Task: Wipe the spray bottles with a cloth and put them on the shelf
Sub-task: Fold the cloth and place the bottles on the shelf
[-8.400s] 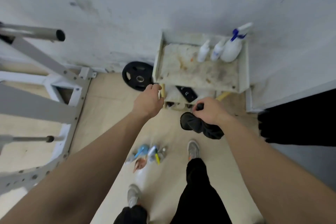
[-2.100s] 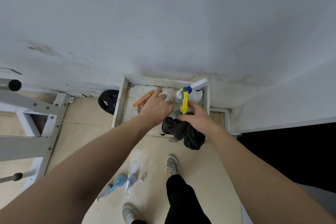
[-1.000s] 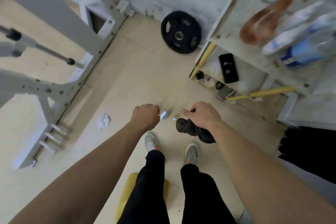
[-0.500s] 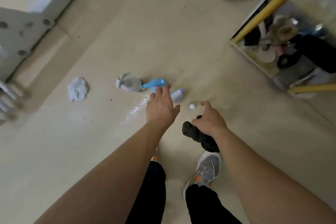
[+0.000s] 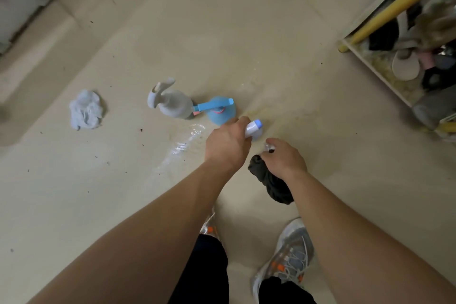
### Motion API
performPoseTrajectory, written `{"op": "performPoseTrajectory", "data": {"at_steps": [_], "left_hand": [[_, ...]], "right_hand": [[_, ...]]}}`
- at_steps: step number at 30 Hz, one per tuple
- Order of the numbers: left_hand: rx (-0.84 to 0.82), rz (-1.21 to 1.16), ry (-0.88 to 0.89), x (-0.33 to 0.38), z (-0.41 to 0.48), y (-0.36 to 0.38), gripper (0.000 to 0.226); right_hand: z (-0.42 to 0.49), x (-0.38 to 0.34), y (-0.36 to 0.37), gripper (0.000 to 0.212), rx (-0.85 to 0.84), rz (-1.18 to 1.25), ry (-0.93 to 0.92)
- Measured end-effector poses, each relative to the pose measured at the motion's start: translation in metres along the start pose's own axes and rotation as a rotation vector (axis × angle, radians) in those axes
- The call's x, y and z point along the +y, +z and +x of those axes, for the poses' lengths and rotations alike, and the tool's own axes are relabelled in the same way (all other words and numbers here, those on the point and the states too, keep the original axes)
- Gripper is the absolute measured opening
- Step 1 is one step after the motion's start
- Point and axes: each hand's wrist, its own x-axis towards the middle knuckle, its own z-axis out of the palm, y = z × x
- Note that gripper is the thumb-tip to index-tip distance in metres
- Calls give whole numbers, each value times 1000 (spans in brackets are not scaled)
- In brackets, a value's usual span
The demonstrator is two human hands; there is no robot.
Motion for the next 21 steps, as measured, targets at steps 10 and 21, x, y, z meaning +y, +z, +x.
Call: {"op": "performPoseTrajectory", "data": {"at_steps": [10, 21], "left_hand": [[243, 367, 248, -31, -39, -51, 18], [-144, 355, 51, -47, 11, -60, 37]], "right_hand": [[-42, -23, -19, 26, -48, 55, -70], [-30, -75, -37, 43, -69, 52, -182]]}}
